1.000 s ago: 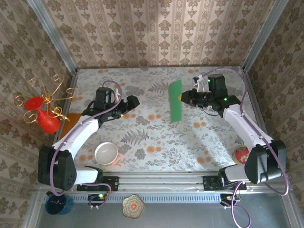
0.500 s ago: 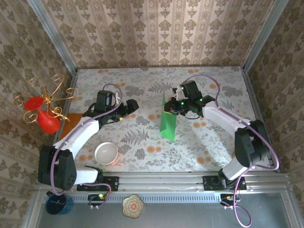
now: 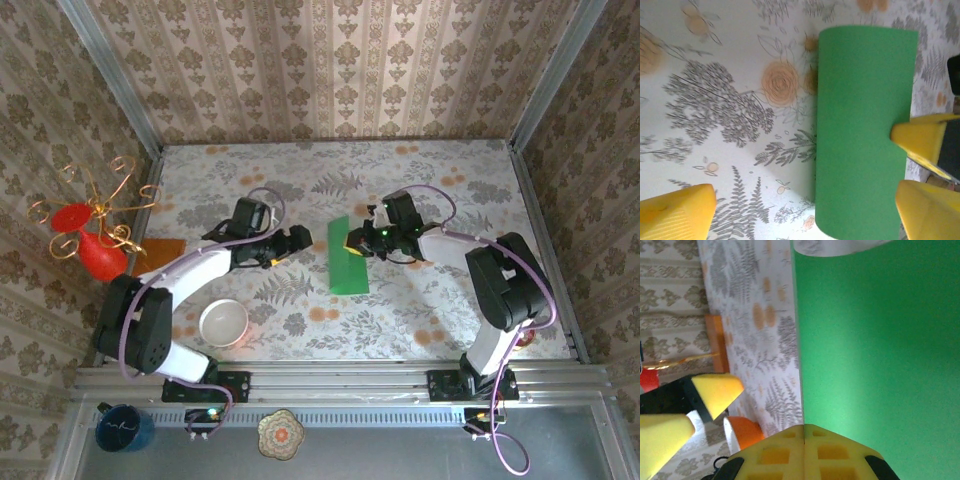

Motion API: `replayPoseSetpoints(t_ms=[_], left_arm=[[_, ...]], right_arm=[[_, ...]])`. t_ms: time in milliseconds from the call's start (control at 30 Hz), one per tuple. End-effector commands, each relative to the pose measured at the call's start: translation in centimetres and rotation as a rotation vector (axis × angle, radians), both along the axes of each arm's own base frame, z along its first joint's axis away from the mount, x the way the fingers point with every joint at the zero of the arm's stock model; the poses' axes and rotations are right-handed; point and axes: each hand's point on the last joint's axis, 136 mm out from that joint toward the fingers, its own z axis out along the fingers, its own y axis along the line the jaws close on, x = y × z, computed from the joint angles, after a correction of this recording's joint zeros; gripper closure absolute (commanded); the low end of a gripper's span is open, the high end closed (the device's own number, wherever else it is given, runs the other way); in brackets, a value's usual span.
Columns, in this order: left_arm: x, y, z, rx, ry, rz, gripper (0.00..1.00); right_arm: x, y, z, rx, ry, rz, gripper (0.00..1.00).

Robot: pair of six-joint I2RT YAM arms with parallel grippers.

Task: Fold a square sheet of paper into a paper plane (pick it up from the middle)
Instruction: First fold the square sheet of paper in half at the center of the table.

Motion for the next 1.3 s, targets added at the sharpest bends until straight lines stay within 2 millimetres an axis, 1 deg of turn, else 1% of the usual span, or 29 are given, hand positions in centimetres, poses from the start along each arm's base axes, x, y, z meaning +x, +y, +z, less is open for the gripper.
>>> replayPoseSetpoints(t_ms=[0, 100, 233, 433, 567, 667, 867, 1000, 1267], left_arm=[[0.4, -2.1, 0.5, -0.018, -0.007, -0.039, 0.11], [0.3, -3.5, -0.2, -0.012, 0.011, -0.062, 0.15], [0.0, -5.6, -1.3, 0.002, 0.036, -0.099, 0.20], [0.0, -8.1, -2.9, 0.035, 0.073, -0.135, 0.26], [0.4, -9.2, -3.8, 0.092, 0.085, -0.152, 0.29], [0.5, -10.1, -4.4, 0.129, 0.089, -0.172, 0.33], [0.7, -10.8, -5.6, 0.190, 0.098, -0.193, 0.39], [0.8, -11.1, -6.0, 0.204, 0.101, -0.199, 0.44], [0.4, -11.3, -7.5, 0.246, 0.132, -0.226, 0.55]], right_arm=[[0.2, -0.6, -1.3, -0.025, 0.003, 0.022, 1.00], [0.2, -1.5, -2.5, -0.076, 0.018, 0.032, 1.00], [0.3, -2.9, -3.6, -0.127, 0.030, 0.029, 1.00], [0.2, -4.6, -4.5, -0.170, 0.041, 0.016, 1.00], [0.0, -5.4, -5.0, -0.194, 0.053, 0.014, 1.00], [0.0, -5.7, -4.9, -0.197, 0.051, 0.017, 1.00], [0.0, -6.0, -5.2, -0.191, 0.059, 0.015, 1.00], [-0.1, -6.1, -5.3, -0.190, 0.064, 0.010, 1.00], [-0.2, -6.2, -5.3, -0.181, 0.069, 0.006, 1.00]])
